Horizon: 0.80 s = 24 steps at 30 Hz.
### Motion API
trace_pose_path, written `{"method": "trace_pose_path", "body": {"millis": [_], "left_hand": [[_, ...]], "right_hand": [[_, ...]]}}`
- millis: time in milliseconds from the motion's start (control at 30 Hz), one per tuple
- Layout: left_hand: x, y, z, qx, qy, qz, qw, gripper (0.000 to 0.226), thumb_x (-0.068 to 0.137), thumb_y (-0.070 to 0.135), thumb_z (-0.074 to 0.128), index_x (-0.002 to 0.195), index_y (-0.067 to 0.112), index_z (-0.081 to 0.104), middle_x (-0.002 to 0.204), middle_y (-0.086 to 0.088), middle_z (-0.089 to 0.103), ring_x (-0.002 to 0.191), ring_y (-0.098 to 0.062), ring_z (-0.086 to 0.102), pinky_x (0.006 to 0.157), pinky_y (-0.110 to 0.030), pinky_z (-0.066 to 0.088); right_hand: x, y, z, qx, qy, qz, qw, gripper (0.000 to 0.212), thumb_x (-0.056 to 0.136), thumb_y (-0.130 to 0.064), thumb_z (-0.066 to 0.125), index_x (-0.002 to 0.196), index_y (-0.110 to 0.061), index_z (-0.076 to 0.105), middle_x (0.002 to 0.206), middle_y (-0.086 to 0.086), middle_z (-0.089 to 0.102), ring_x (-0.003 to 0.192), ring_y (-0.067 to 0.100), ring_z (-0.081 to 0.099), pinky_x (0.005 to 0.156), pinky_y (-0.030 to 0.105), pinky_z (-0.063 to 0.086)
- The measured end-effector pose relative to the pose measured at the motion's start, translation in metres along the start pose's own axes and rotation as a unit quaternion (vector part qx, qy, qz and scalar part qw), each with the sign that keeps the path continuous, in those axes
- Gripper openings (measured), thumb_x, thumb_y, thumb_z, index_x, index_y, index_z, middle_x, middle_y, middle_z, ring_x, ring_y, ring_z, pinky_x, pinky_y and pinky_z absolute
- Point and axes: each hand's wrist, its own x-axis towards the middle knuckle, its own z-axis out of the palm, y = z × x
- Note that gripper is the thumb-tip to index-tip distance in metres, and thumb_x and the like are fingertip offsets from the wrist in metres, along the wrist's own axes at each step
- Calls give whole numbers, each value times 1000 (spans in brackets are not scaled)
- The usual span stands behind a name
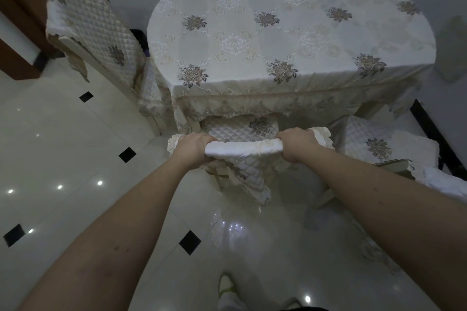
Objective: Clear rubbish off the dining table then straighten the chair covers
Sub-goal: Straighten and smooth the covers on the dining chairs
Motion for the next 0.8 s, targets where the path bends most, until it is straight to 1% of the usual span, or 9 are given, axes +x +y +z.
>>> {"method": "trace_pose_path", "body": {"millis": [67,167,267,433,567,700,800], "left_hand": [[1,-2,-1,-7,9,1,1000,25,77,39,69,100,30,70,94,1,68,90,-24,62,71,-33,46],[3,-3,-4,-13,5,4,1000,27,77,40,68,103,31,70,96,2,69,91,-24,62,75,-36,49],[4,-5,-5,-31,6,10,999,25,77,36,70,99,26,71,93,-2,69,90,-27,62,74,-38,49],[5,-5,-7,-27,-4,5,1000,15,78,36,68,89,26,70,87,1,69,83,-24,62,69,-36,48],[5,-6,-7,-29,-8,7,1000,14,76,36,68,87,27,68,83,3,68,80,-23,62,68,-36,48],[6,-7,-6,-25,-16,6,1000,20,74,35,70,92,27,67,87,3,69,82,-22,63,69,-36,49],[4,-6,-10,-39,-19,14,999,31,71,34,73,101,28,67,94,3,69,87,-23,62,73,-37,50]], "right_hand": [[3,-2,-1,6,-5,5,1000,37,82,-21,55,118,-29,57,119,1,59,113,26,52,94,43,36],[5,-2,-3,10,-8,7,1000,39,82,-21,55,120,-31,56,119,1,59,113,27,52,95,44,36],[5,-2,-4,14,-7,8,1000,40,83,-21,54,121,-31,56,120,2,59,113,27,51,96,44,36],[4,-3,-5,15,-4,11,1000,40,83,-22,54,122,-32,56,121,3,57,115,28,50,96,43,34],[3,-1,-3,13,14,7,1000,42,84,-24,55,125,-33,54,121,4,56,115,29,49,98,44,35],[2,0,2,24,34,22,999,46,83,-27,57,128,-35,52,127,5,50,119,31,46,104,45,30],[-2,-2,8,55,77,45,995,51,82,-25,60,130,-31,46,130,7,47,122,31,42,106,44,27]]}}
